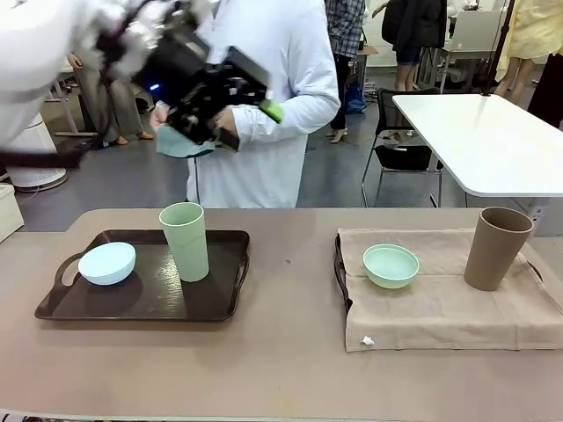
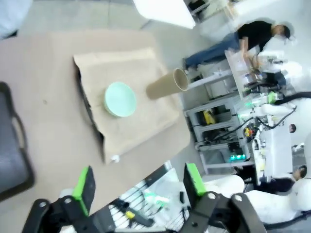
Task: Set up a tray with a mat and arrange the tableware.
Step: Pick up the Picnic Bowl and Reusable plastic cup from the Handle tray in front of the human's position and hold them in the air.
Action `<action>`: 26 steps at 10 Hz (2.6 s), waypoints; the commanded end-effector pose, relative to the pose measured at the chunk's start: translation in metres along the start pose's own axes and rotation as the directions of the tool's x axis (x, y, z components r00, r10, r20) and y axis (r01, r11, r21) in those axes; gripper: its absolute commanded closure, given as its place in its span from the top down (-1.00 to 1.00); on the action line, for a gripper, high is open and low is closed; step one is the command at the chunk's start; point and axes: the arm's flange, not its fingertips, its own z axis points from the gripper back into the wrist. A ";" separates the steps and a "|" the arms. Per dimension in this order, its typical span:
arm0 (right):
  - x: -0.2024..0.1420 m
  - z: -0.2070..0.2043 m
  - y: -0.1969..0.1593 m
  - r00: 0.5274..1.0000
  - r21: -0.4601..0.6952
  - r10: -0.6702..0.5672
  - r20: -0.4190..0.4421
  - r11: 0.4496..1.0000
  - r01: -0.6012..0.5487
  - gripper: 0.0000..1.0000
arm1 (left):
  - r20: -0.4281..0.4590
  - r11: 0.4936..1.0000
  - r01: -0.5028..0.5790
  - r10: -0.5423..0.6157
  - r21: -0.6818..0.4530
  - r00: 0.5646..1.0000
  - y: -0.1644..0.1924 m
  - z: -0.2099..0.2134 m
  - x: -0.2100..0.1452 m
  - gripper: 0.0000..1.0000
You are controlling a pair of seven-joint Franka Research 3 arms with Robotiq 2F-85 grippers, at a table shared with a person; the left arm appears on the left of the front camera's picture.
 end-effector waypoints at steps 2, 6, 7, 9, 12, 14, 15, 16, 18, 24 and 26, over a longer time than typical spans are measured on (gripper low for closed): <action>0.000 -0.003 0.015 0.999 -0.001 0.040 -0.026 0.999 -0.040 1.00 | -0.040 0.995 0.062 -0.059 0.083 0.997 -0.026 -0.018 0.016 0.89; 0.000 -0.003 0.015 0.999 -0.001 0.040 -0.026 0.999 -0.040 1.00 | -0.031 0.996 0.070 -0.068 0.053 0.997 -0.022 -0.021 0.008 0.89; 0.000 -0.003 0.015 0.999 -0.001 0.040 -0.026 0.999 -0.040 1.00 | -0.015 0.993 -0.073 0.072 -0.095 0.997 -0.007 -0.011 0.023 0.89; 0.000 -0.003 0.015 0.999 -0.001 0.040 -0.026 0.999 -0.040 1.00 | -0.113 0.887 -0.269 0.244 -0.375 0.963 0.033 0.019 0.025 0.89; -0.008 -0.007 0.011 1.000 0.026 -0.002 -0.017 1.000 0.002 1.00 | -0.179 0.763 -0.408 0.370 -0.501 0.912 0.124 0.069 -0.024 0.89; -0.017 -0.020 0.010 0.999 0.119 -0.052 0.010 0.992 0.051 1.00 | -0.197 0.757 -0.436 0.392 -0.486 0.899 0.167 0.101 -0.061 0.89; -0.021 -0.029 0.010 0.998 0.209 -0.062 0.031 0.976 0.054 1.00 | -0.180 0.756 -0.449 0.415 -0.476 0.892 0.179 0.115 -0.076 0.89; -0.022 -0.039 0.010 0.991 0.349 -0.091 0.097 0.936 0.052 1.00 | -0.143 0.754 -0.468 0.457 -0.460 0.878 0.191 0.130 -0.084 0.89; -0.029 -0.065 0.001 0.988 0.364 -0.124 0.089 0.928 0.084 1.00 | -0.170 0.747 -0.460 0.435 -0.480 0.884 0.190 0.118 -0.056 0.89; -0.020 -0.060 -0.014 0.958 0.372 -0.238 0.158 0.913 0.165 1.00 | -0.164 0.716 -0.496 0.483 -0.492 0.860 0.200 0.128 -0.047 0.89; -0.033 -0.057 -0.031 0.936 0.309 -0.319 0.146 0.914 0.263 1.00 | -0.109 0.695 -0.519 0.544 -0.498 0.832 0.232 0.157 -0.049 0.89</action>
